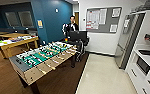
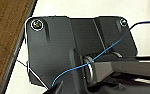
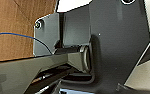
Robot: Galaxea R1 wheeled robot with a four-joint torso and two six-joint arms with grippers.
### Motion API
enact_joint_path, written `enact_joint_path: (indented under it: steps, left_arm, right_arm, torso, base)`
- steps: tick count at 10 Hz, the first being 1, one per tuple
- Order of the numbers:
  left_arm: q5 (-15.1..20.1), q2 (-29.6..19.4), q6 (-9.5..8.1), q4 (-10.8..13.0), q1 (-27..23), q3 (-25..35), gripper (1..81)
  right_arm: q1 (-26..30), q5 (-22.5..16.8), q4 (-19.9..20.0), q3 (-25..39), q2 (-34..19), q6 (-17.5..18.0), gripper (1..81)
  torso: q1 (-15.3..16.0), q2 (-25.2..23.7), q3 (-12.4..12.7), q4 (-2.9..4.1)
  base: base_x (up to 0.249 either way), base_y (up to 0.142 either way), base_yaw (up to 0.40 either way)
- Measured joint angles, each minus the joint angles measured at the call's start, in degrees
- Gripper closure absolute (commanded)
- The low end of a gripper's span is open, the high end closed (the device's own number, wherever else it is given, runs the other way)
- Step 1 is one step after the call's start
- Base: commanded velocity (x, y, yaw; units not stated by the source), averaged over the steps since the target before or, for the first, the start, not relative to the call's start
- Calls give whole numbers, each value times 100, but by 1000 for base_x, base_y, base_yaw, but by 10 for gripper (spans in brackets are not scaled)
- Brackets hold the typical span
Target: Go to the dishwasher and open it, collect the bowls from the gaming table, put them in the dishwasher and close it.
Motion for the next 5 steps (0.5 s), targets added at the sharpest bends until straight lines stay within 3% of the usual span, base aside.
enact_joint_path:
  steps: [5]
  left_arm:
    - [6, 51, 0, 30, 11, -111, 10]
  right_arm:
    - [0, 2, -2, -2, -2, 2, 10]
  torso:
    - [0, 0, 0, 0]
  base:
    - [0, 0, 359]
